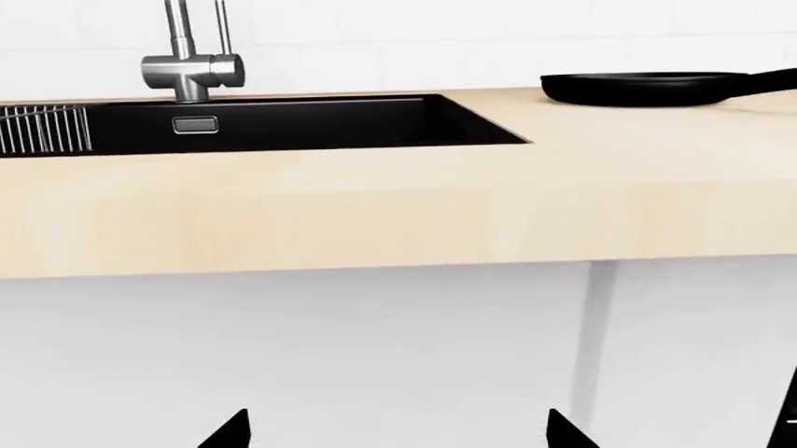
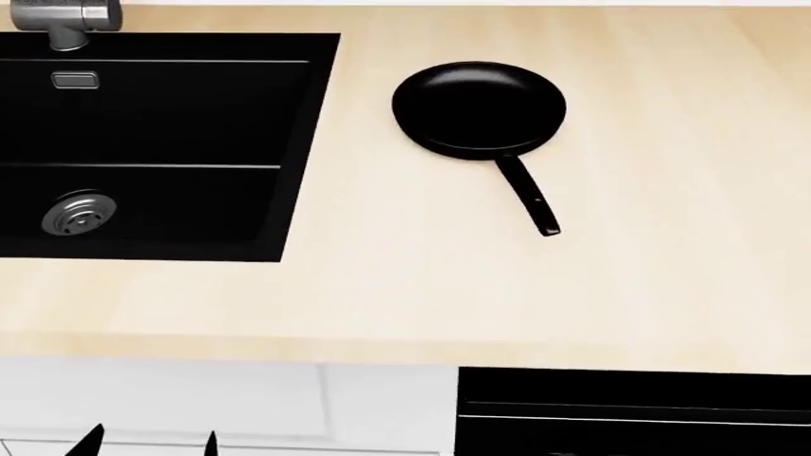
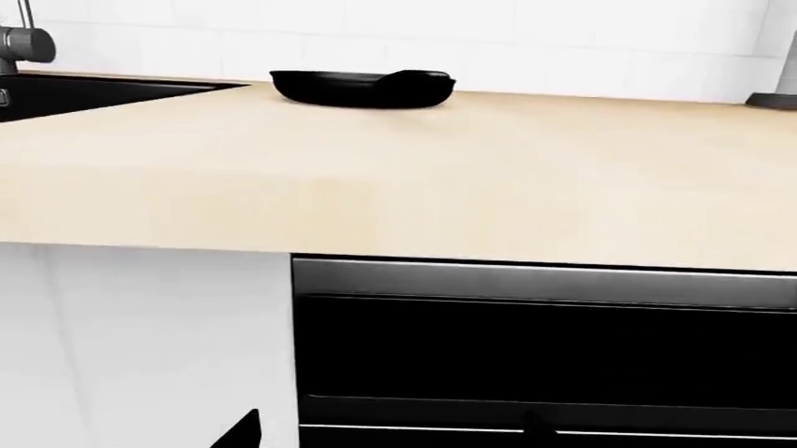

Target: Pick the pan and sponge and place them into the sink. Then turn on the water.

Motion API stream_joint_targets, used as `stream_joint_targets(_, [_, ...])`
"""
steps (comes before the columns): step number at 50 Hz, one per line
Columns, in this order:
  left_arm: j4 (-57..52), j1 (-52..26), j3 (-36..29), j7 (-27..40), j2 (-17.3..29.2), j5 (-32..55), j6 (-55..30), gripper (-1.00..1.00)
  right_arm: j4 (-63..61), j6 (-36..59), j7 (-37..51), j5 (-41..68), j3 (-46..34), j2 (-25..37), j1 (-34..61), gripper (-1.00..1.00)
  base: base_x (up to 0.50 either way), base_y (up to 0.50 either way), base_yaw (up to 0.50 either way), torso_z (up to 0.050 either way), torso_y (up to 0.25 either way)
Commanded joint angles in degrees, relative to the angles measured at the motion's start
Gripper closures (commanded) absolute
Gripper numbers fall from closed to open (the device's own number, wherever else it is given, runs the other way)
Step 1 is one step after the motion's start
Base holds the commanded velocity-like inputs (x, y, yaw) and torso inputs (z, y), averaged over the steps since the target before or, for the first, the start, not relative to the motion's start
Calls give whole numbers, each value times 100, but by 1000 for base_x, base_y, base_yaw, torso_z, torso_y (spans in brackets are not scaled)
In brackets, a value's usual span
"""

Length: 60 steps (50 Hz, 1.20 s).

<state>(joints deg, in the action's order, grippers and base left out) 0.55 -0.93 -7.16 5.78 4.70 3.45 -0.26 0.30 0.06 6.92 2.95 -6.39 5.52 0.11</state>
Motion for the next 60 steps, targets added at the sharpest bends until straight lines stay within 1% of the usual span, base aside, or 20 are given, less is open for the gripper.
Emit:
stream_joint_targets(1, [-11, 21, -60, 84, 96, 101, 57, -100, -8, -38, 87, 64, -91, 60, -6, -100, 4, 0, 0, 0, 0])
stream_joint_targets(15, [52, -56, -207, 215, 136, 121, 67, -100, -18, -77, 184, 107, -172, 138, -6, -100, 0, 0, 0, 2, 0])
stream_joint_targets(26, [-17, 43, -208, 181, 286, 261, 167, -100, -30, -55, 265, 125, -229, 188, -12, -100, 0, 0, 0, 50, 0])
stream_joint_targets(44, [32, -66, -372, 302, 278, 274, 125, -100, -23, -35, 352, 193, -314, 253, 8, -100, 0, 0, 0, 50, 0])
stream_joint_targets(56, [-61, 77, -309, 270, 433, 449, 234, -100, -30, -48, 416, 237, -348, 294, 4, -100, 0, 0, 0, 50, 0])
stream_joint_targets(57, [-107, 107, -245, 266, 431, 565, 227, -100, -40, -51, 423, 240, -351, 297, -1, -100, 0, 0, 0, 0, 0])
stream_joint_targets(60, [-148, 135, -274, 256, 466, 549, 263, -100, -80, -93, 446, 251, -346, 311, -15, -100, 0, 0, 0, 0, 0])
